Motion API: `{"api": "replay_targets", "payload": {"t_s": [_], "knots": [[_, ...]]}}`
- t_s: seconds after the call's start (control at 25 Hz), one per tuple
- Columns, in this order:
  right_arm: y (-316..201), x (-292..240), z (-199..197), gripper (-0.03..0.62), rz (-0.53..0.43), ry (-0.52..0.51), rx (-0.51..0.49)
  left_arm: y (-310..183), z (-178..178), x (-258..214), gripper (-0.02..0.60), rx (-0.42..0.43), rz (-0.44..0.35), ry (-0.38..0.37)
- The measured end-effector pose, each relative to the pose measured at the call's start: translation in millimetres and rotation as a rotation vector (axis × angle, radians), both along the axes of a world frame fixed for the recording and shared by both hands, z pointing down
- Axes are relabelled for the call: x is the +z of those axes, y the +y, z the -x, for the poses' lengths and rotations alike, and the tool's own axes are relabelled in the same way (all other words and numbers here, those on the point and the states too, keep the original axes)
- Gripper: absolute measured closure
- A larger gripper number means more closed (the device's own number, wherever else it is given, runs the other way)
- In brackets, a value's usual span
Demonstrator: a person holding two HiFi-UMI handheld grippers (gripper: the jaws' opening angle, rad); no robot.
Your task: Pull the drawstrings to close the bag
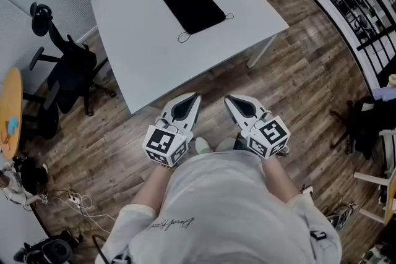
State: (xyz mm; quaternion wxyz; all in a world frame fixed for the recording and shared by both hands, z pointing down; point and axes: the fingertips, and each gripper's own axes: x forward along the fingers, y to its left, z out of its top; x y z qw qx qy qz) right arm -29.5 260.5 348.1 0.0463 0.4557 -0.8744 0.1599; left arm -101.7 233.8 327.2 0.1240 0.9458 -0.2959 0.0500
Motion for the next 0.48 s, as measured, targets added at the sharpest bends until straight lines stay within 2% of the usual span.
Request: {"api": "replay_targets", "payload": {"t_s": [0.48], "knots": [[-2.5, 1.2, 8.8, 0.572, 0.007, 0.025, 0.009, -2.8, 11.5, 1.0, 0.569, 0.015, 0.001, 0.023]]}}
